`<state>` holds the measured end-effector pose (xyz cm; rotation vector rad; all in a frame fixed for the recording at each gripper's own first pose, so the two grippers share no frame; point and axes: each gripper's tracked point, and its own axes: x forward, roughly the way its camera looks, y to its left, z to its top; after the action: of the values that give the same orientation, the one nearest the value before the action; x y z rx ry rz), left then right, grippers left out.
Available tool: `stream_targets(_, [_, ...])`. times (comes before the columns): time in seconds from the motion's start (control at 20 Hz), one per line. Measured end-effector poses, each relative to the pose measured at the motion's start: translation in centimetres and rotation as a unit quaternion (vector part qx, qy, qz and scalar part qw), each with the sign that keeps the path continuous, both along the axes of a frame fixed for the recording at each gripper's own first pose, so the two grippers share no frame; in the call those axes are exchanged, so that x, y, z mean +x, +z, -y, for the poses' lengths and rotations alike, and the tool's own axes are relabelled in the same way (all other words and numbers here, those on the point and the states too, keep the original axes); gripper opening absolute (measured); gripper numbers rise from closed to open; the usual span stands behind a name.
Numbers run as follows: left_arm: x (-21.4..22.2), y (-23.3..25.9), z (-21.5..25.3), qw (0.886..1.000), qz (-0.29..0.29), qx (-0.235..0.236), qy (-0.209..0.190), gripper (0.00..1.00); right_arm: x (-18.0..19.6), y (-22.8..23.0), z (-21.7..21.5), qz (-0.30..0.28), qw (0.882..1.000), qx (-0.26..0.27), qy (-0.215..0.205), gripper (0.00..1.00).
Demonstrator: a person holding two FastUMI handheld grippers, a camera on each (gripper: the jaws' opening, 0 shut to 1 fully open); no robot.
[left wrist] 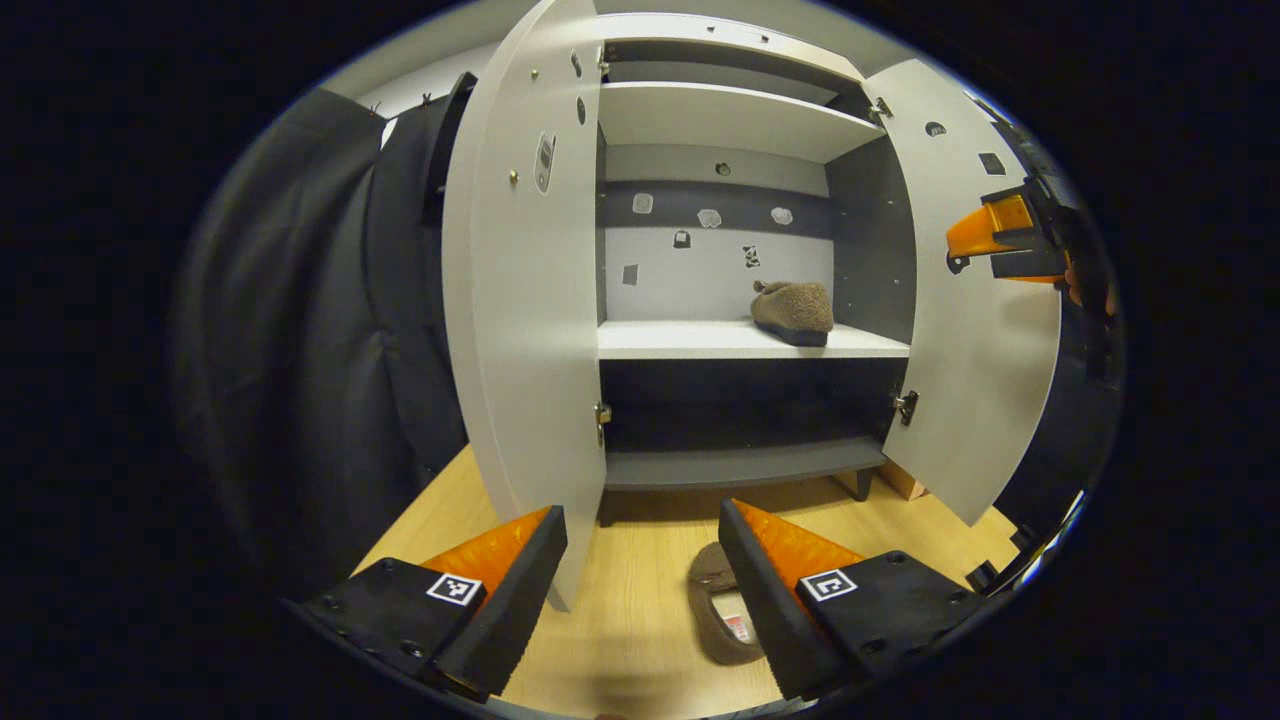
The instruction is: Grab one shoe with the right hand and put it into the shoe cabinet, grab the other shoe with the left hand and put it into the shoe cabinet; then close the right door with the right hand and the left door with the left hand.
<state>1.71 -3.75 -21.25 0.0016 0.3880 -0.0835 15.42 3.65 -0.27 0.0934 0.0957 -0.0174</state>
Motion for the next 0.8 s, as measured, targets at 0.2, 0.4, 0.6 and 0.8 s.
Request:
stream_targets(0.2, [0.0,-5.6,2.3,0.997,-0.070,-0.009,-0.025,1.00,-1.4,0.9,1.0,0.010,1.000,0.005,-0.004,0.93])
stream_targets(0.4, [0.3,-12.8,3.9,0.986,-0.163,-0.031,-0.032,1.00,-2.9,1.7,1.8,0.019,1.000,0.003,-0.008,0.93])
stream_targets(0.6, [-0.1,-19.1,4.0,0.968,-0.248,-0.030,-0.025,0.99,-4.3,1.9,2.6,0.020,1.000,0.005,-0.006,0.93])
stream_targets(0.8, [0.1,-22.3,4.4,0.953,-0.301,-0.032,-0.023,0.98,-4.6,1.6,3.2,0.017,1.000,0.008,-0.004,0.93])
